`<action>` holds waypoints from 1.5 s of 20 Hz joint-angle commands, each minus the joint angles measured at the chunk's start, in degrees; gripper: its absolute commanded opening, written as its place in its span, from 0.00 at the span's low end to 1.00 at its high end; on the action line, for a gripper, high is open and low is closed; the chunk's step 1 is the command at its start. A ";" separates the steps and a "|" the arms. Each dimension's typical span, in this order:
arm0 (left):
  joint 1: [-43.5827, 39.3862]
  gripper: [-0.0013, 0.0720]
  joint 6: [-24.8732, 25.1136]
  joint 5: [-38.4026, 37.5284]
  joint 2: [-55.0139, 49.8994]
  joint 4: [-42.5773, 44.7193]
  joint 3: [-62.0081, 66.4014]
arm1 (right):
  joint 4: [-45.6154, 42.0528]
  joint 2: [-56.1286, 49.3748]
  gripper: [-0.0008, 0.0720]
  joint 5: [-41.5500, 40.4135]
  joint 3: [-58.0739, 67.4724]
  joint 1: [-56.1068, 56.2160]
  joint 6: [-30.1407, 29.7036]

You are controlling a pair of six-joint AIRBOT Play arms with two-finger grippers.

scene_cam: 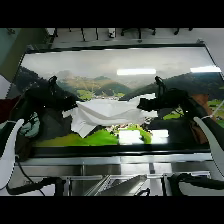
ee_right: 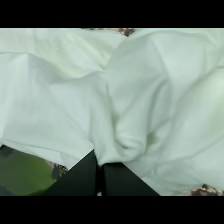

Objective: Fold the shirts.

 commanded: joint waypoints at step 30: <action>-9.53 0.56 -11.58 -12.22 5.57 -2.47 -26.49 | 0.42 -14.05 0.73 -12.83 8.61 -20.24 -5.51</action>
